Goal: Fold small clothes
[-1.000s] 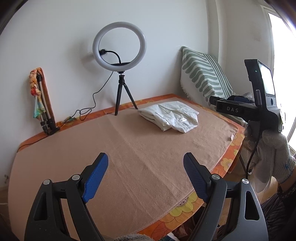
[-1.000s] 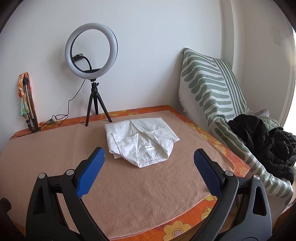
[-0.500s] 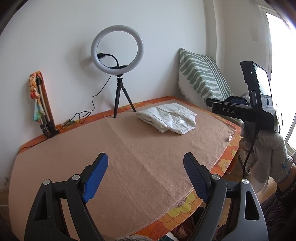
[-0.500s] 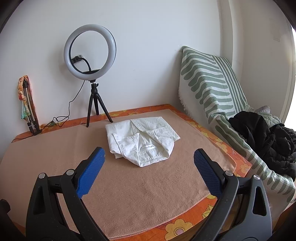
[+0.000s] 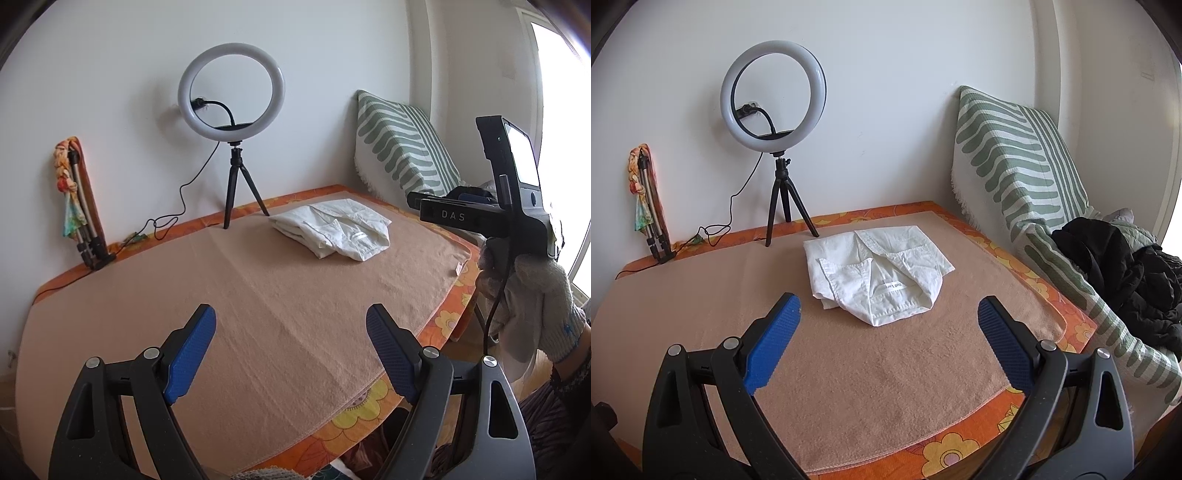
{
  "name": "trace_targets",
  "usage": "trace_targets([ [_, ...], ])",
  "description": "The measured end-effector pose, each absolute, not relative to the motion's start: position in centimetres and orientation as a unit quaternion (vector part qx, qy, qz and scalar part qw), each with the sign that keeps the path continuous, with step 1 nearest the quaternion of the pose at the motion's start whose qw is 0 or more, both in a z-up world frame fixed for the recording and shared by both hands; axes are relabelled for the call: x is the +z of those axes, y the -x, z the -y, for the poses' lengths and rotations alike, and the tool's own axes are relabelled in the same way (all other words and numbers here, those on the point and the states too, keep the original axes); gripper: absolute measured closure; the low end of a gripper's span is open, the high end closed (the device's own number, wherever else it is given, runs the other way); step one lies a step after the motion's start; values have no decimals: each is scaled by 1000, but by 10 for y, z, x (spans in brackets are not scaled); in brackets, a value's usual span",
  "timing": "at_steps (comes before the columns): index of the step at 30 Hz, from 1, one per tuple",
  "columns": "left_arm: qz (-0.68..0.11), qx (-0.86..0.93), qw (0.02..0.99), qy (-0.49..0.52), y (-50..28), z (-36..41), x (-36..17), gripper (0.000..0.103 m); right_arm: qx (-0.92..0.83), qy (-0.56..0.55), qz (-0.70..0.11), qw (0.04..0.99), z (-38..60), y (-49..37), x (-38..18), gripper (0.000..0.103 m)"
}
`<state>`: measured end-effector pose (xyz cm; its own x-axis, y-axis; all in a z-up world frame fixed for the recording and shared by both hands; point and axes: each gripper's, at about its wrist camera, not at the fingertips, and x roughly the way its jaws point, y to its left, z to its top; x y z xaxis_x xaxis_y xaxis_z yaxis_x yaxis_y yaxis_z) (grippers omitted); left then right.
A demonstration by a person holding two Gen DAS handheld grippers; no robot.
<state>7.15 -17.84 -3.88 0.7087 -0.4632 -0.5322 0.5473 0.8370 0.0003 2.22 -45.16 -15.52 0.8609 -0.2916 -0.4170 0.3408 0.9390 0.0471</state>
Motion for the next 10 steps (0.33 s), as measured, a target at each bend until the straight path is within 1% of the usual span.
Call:
trace_targets([
  [10, -265, -275, 921, -77, -71, 178, -39, 19, -167, -59, -204, 963, 448, -23, -156, 5],
])
